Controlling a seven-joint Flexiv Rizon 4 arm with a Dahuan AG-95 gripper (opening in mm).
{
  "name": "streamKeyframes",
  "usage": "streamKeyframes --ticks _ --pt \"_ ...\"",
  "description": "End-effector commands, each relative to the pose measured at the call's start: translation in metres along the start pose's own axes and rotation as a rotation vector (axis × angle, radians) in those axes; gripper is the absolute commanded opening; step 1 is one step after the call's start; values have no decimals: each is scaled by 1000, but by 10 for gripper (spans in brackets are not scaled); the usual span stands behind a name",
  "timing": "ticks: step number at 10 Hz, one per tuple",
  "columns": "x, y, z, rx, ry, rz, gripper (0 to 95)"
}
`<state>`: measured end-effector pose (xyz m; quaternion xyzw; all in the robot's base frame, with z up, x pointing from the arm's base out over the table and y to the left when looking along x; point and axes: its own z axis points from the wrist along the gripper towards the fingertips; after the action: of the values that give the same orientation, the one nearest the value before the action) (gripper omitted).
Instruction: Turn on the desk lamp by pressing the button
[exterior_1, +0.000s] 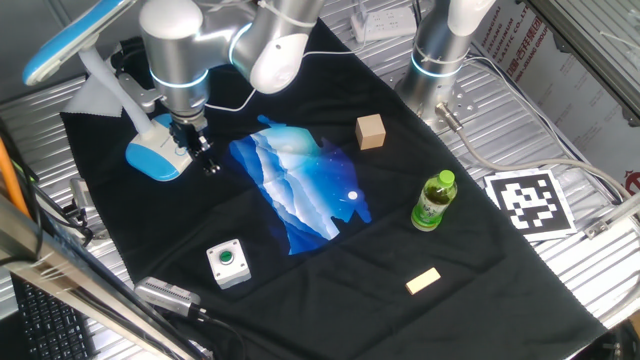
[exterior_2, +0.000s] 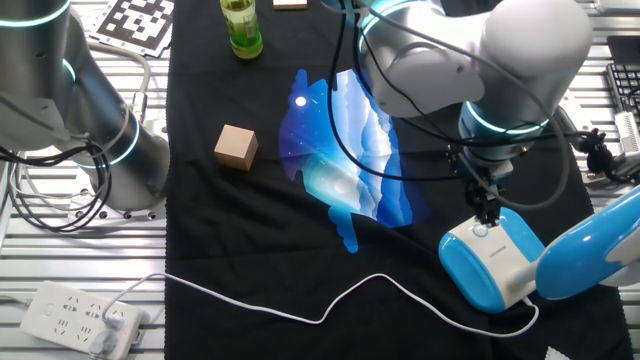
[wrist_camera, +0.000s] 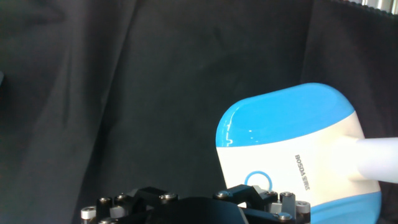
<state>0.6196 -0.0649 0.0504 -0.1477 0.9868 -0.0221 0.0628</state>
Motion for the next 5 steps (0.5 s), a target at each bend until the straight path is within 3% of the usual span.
streamKeyframes --ticks 1,2,5 --pt "0 0 0 2 12 -7 950" --pt "0 0 0 5 14 -11 950" --pt "0 0 0 18 68 -41 950"
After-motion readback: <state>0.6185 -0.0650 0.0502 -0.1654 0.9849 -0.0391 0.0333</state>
